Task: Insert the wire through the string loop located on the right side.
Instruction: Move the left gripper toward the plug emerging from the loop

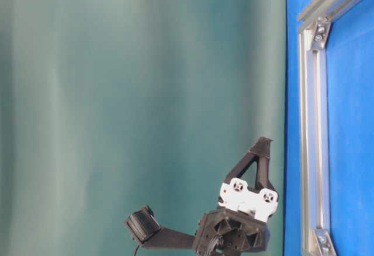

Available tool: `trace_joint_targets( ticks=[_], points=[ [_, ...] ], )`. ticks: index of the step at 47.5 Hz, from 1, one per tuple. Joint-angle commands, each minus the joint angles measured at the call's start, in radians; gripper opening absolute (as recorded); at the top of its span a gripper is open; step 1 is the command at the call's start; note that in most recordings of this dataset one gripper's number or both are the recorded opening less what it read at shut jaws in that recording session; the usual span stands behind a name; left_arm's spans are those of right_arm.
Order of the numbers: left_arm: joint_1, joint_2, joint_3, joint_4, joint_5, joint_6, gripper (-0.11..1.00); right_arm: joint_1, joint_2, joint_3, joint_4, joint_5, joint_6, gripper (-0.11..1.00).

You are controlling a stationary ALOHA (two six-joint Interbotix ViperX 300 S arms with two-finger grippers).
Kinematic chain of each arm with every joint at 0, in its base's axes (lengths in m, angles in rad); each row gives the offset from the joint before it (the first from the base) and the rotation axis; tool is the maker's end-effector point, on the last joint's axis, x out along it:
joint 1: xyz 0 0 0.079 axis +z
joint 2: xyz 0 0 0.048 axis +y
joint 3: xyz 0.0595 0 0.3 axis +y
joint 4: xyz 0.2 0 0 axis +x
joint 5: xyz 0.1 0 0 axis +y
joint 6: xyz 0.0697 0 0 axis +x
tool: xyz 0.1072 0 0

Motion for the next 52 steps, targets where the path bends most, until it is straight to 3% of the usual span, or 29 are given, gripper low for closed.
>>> trace_joint_targets(
  ticks=[1, 13, 37, 52],
  points=[
    [-0.003, -0.031, -0.014, 0.003, -0.008, -0.002, 0.00, -0.002, -0.008, -0.012, 0.003, -0.008, 0.000, -0.04],
    [-0.066, -0.031, -0.009, 0.003, -0.008, -0.014, 0.00, -0.003, -0.008, -0.015, 0.003, -0.011, -0.003, -0.04],
    [-0.394, -0.031, -0.006, 0.003, -0.008, -0.084, 0.00, -0.003, -0.008, -0.015, 0.003, -0.011, -0.003, -0.04],
    [-0.462, -0.029, -0.011, 0.002, -0.008, -0.107, 0.00, -0.003, -0.008, -0.015, 0.003, -0.011, -0.003, -0.04]
  ],
)
